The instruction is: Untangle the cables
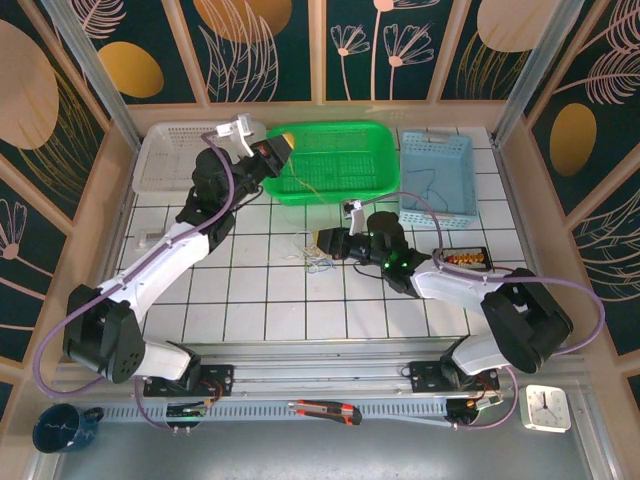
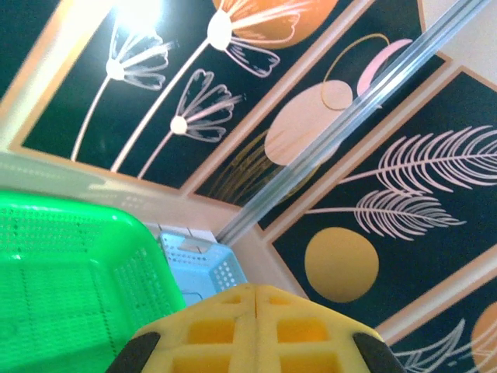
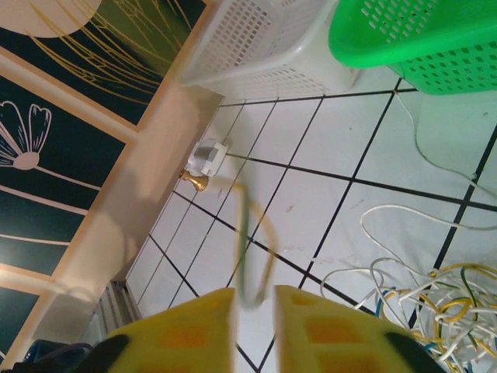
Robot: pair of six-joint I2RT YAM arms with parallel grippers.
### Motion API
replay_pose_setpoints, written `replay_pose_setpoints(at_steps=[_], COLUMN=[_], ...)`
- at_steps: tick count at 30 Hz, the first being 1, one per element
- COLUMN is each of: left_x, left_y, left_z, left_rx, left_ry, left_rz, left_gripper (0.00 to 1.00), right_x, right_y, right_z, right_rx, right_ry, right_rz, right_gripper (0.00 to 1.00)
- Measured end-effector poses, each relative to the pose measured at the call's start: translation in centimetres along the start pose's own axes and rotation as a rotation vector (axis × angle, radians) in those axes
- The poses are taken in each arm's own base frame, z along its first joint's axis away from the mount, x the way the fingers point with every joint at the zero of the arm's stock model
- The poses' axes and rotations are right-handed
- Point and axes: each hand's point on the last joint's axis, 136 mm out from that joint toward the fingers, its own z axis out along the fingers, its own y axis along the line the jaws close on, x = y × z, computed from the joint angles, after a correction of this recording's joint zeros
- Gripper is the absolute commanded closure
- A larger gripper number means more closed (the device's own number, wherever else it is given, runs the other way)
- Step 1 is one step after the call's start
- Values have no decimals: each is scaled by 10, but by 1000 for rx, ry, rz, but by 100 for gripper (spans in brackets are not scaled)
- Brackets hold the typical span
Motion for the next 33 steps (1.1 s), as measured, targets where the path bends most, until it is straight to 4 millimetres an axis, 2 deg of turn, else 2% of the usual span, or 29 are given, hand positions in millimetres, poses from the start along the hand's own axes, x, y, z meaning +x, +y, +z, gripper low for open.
replay_pose_setpoints(at_steps=[5, 10, 15, 22, 27, 33], left_x=[-23, -58, -105, -158, -175, -181], left_y=[10, 34, 69, 125, 171, 228], left_z=[0, 0, -2, -5, 0, 9], left_rx=[-40, -108, -206, -356, -472, -604], left_ry=[-50, -113, -200, -280, -285, -251], left_rz=[47, 75, 108, 149, 182, 203], left_gripper=[100, 100, 100, 100, 100, 100], right_x=[-4, -19, -30, -26, -23, -28], right_y=[-6, -4, -6, -18, -25, -29], right_z=[-4, -19, -37, -52, -67, -82], right_rx=[21, 34, 58, 127, 172, 211], right_ry=[-5, -50, -99, -104, -112, -137], right_rz=[8, 4, 4, 17, 27, 20], right_gripper=[51, 42, 42, 41, 41, 41])
